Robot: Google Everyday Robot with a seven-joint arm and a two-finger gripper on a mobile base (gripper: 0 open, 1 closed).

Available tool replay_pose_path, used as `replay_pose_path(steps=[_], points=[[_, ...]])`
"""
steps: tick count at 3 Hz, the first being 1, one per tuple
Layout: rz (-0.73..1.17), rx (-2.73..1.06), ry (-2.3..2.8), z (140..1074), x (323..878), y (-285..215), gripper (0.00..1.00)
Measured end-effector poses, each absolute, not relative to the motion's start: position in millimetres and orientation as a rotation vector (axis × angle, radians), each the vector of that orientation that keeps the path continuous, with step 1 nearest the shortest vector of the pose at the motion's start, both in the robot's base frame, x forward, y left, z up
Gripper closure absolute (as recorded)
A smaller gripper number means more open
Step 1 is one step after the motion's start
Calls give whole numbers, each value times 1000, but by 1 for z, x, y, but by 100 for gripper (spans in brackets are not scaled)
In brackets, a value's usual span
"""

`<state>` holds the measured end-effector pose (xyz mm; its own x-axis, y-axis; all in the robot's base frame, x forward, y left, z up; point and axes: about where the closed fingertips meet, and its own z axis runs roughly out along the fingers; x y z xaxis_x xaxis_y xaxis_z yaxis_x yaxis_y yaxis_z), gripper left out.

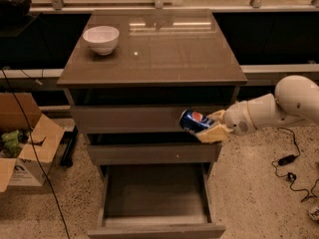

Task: Place pepsi can into bottom drawer

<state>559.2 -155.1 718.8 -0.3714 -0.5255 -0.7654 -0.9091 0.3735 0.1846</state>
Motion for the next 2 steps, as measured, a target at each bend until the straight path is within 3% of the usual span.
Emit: replay_pose_path(steps=[2], points=[[811,-1250,2051,711,558,-149,100]])
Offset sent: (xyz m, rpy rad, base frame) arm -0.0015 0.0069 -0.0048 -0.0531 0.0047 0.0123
